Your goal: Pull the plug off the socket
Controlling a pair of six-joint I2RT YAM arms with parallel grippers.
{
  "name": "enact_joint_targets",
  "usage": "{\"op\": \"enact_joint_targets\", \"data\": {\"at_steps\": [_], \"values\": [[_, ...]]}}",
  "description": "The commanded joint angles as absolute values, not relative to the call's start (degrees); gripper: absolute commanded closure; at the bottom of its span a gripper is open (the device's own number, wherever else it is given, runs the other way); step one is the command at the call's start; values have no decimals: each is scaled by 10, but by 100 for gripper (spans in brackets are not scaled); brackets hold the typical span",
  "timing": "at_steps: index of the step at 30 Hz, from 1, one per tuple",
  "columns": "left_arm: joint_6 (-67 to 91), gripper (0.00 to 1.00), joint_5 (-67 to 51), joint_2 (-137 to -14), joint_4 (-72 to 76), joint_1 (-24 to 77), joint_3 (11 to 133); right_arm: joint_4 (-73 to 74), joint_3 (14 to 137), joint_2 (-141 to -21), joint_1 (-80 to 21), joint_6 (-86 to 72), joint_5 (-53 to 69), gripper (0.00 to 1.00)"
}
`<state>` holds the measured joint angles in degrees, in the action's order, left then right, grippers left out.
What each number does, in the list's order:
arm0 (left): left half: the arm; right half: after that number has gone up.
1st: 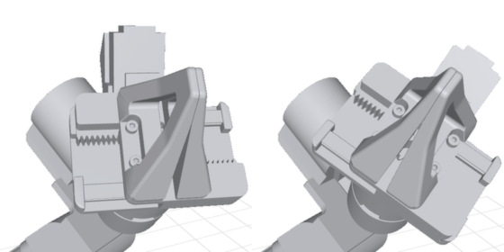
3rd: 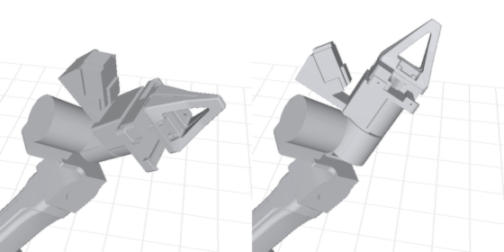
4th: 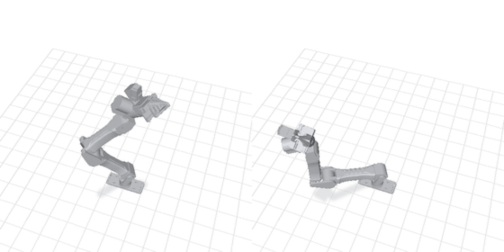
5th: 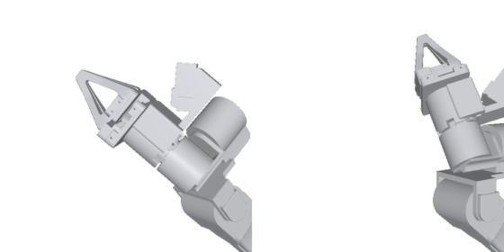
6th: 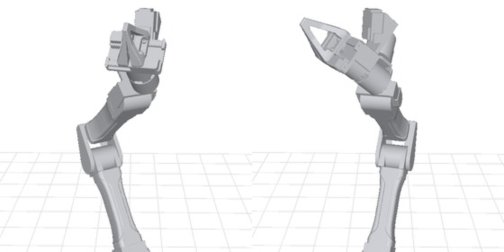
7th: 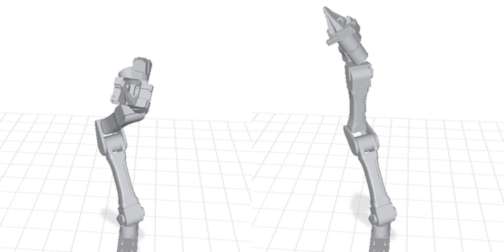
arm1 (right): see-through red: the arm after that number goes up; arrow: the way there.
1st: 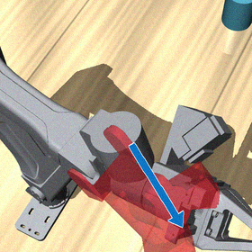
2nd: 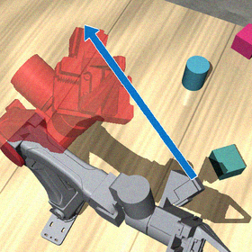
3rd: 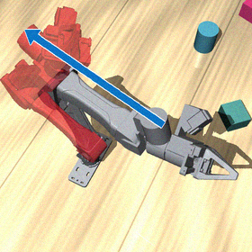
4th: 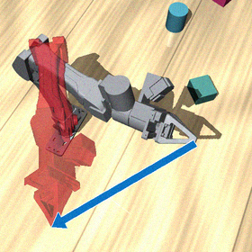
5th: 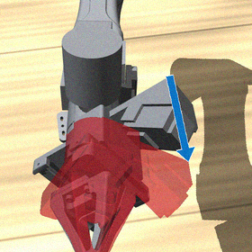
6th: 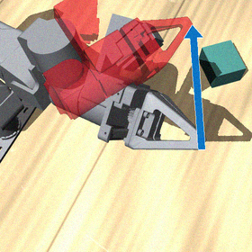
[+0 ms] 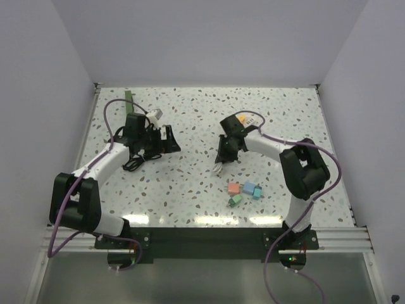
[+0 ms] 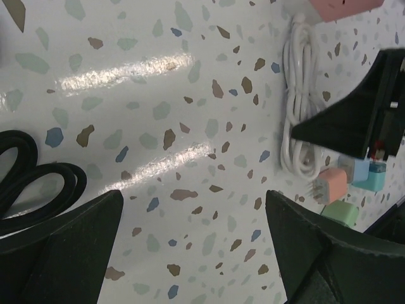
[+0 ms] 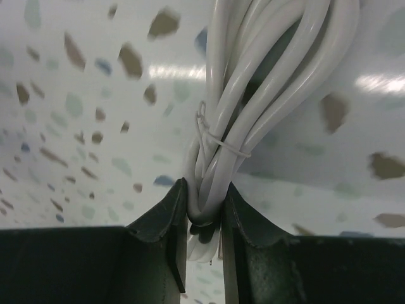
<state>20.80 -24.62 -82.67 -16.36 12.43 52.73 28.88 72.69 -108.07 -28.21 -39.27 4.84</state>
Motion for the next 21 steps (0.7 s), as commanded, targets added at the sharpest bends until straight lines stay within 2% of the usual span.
{"op": "enact_joint_targets", "data": {"at_steps": [1,8,11,12,16,19,21], "values": [[221,0,-227,-788,-145,127,510,265,664,-1026,-347,-444,104,100],[229,0,-210,-755,-138,127,447,253,586,-947,-453,-487,102,99],[234,0,-207,-743,-131,127,423,251,563,-925,-481,-496,104,79],[236,0,-207,-740,-130,127,418,250,560,-916,-490,-491,110,60],[253,0,-207,-727,-113,127,391,268,581,-911,-495,-453,146,32],[264,0,-206,-714,-105,127,382,308,622,-900,-495,-418,124,20],[269,0,-203,-711,-106,127,384,354,681,-897,-492,-382,99,17]]}}
